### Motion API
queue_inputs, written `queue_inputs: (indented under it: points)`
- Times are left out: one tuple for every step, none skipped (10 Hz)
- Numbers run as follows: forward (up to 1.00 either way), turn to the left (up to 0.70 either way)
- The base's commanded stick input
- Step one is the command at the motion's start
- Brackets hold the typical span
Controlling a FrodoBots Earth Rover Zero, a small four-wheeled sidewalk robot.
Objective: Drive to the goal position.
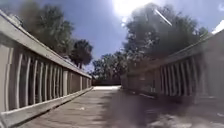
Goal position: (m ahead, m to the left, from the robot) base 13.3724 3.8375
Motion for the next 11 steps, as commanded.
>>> queue_inputs:
  points:
    - [0.85,0.0]
    - [0.85,0.0]
    - [0.85,0.0]
    - [0.85,0.0]
    - [0.85,0.0]
    - [0.85,0.0]
    - [0.85,0.0]
    - [0.85,0.0]
    - [0.85,0.0]
    - [0.85,0.0]
    - [0.85,0.0]
